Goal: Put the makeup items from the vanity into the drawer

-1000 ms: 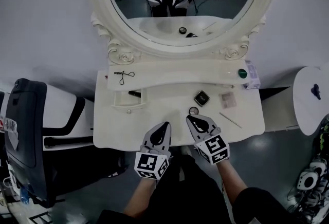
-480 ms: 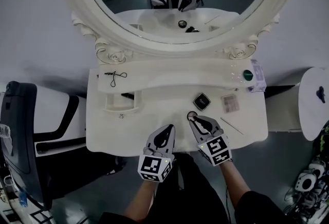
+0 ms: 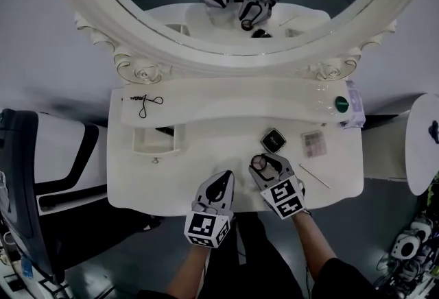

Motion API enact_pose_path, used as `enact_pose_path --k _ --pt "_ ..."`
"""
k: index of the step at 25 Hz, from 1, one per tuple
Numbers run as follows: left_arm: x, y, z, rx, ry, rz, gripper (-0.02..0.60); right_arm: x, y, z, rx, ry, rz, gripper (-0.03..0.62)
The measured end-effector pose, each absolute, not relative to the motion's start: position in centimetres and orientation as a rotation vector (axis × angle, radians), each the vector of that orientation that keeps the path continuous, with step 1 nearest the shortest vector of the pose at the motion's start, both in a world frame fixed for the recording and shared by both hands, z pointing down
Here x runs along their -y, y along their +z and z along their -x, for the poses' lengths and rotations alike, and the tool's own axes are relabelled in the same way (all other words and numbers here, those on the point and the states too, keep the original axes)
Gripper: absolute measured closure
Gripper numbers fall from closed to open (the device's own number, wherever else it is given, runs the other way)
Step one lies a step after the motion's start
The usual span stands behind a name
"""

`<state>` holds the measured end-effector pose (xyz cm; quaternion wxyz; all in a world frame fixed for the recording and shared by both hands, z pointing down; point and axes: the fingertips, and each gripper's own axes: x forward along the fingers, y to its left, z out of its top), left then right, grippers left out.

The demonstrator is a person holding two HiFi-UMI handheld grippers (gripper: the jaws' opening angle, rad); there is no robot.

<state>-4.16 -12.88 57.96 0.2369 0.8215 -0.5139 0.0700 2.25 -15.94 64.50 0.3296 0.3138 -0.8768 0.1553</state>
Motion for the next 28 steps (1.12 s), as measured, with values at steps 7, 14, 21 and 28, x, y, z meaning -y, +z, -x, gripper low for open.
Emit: enact_pose_path --k 7,14,21,28 --pt "13.4 59.2 4.3 1.416 0.194 -2.228 0.568 16.6 66.2 -2.0 2.266 0.406 -0.769 0.368" --pt "13.3 59.5 4.3 1.418 0.197 -2.216 0.568 16.3 67.4 -2.0 2.255 0.397 -0.735 0.361" --pt "13.1 59.5 4.8 1.431 0.199 -2.206 0.568 16.4 67.0 -2.1 2.252 0.400 -0.736 0.362" --pt "12.2 57.0 5.9 1.458 0.196 -2.218 0.568 15.7 63.8 -1.6 2.295 0.396 -0.761 0.362"
